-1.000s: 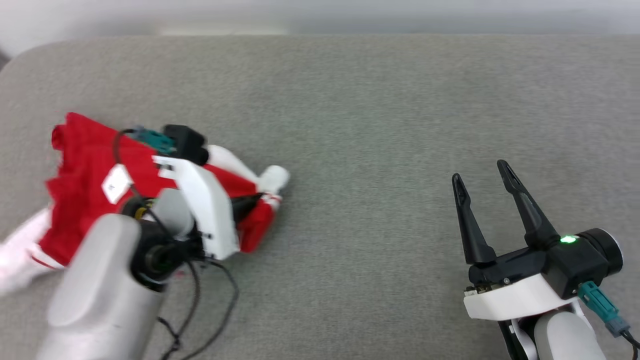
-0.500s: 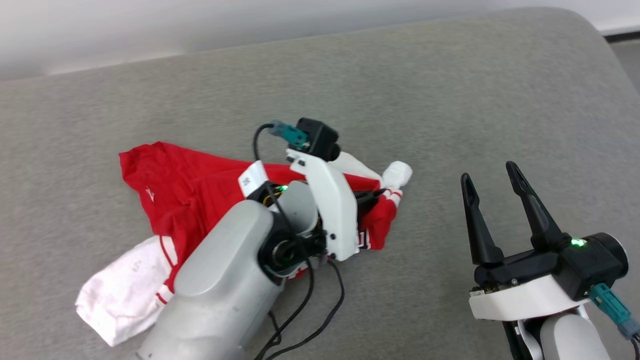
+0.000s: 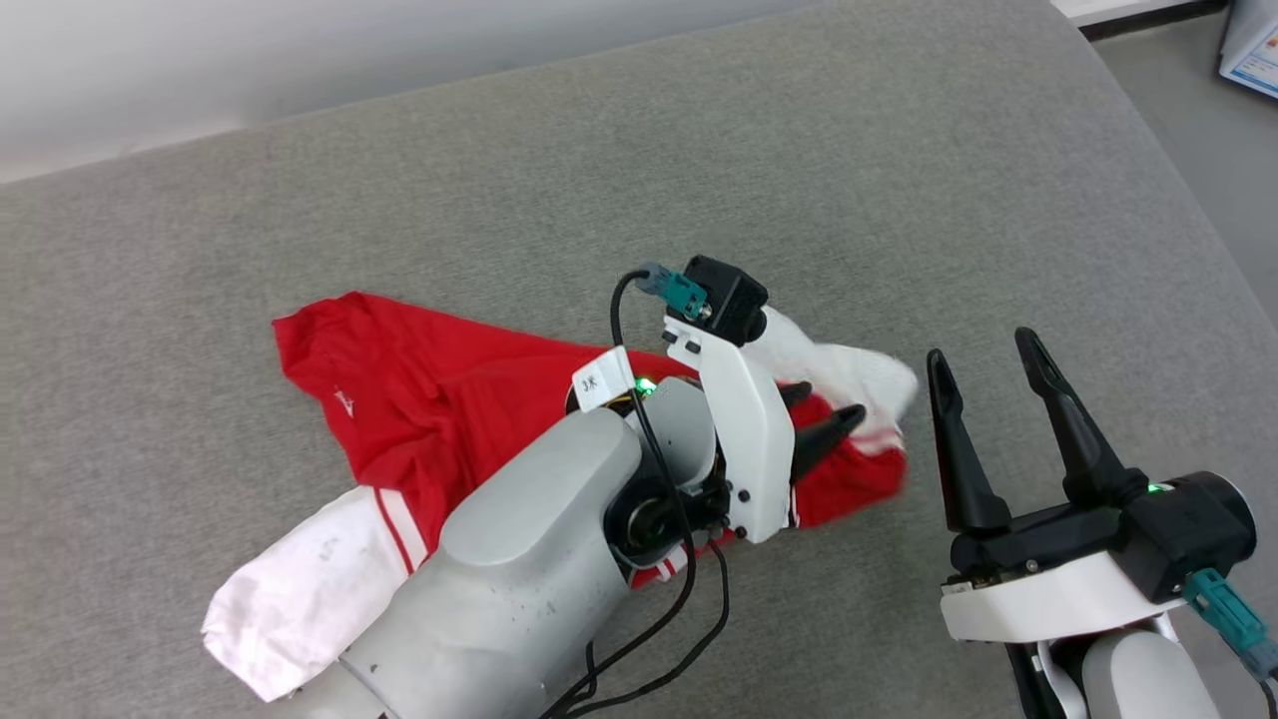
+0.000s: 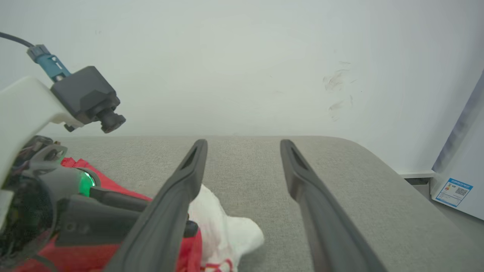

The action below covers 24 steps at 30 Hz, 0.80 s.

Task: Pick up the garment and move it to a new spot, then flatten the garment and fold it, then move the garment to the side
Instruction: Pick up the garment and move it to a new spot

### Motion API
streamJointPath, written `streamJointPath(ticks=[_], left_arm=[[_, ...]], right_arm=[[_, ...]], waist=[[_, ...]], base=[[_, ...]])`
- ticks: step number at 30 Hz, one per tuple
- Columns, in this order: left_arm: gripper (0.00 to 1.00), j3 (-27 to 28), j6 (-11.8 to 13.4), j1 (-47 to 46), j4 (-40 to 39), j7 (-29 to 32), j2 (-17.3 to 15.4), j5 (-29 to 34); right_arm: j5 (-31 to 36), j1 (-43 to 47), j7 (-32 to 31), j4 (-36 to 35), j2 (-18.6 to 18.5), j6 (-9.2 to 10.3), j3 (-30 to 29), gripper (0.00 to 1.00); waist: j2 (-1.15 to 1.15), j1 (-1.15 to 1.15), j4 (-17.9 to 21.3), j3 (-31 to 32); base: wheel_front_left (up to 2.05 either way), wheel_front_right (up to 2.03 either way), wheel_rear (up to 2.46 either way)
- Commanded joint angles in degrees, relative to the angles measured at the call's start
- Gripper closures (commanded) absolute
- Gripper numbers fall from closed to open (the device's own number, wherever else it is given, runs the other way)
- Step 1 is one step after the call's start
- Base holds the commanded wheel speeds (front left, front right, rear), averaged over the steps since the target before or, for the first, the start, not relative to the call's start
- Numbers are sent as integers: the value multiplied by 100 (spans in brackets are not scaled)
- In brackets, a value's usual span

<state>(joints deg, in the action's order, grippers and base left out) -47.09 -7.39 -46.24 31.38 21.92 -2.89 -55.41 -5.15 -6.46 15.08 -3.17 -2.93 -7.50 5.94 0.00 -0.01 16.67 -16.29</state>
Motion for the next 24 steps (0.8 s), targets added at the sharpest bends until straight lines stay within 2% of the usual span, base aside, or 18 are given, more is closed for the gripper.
streamJointPath(ticks=[1,8,12,18,21,24], left_arm=[[0,-77,-9,-79,53,-112,-6,-53],[0,-372,-10,-365,273,-939,-2,-145],[0,-360,-10,-517,369,-1685,-62,71],[0,-154,65,-339,456,-3060,-617,565],[0,8,263,-95,314,-3518,-1084,805],[0,271,557,344,-41,-3687,-1514,1064]], right_arm=[[-48,14,14,-2,9,2,-22,0],[77,18,14,42,8,2,-156,0],[161,45,14,44,7,2,-330,0],[263,140,14,-6,8,2,-594,0],[287,236,14,-5,8,2,-662,0],[301,311,14,-27,7,2,-717,0]], waist=[[0,1,-69,35],[0,1,-599,346],[0,1,-991,614],[0,1,-1515,918],[0,1,-1702,1035],[0,1,-1848,1120]], base=[[0,0,0],[0,0,0],[0,0,0],[0,0,0],[0,0,0],[0,0,0]])
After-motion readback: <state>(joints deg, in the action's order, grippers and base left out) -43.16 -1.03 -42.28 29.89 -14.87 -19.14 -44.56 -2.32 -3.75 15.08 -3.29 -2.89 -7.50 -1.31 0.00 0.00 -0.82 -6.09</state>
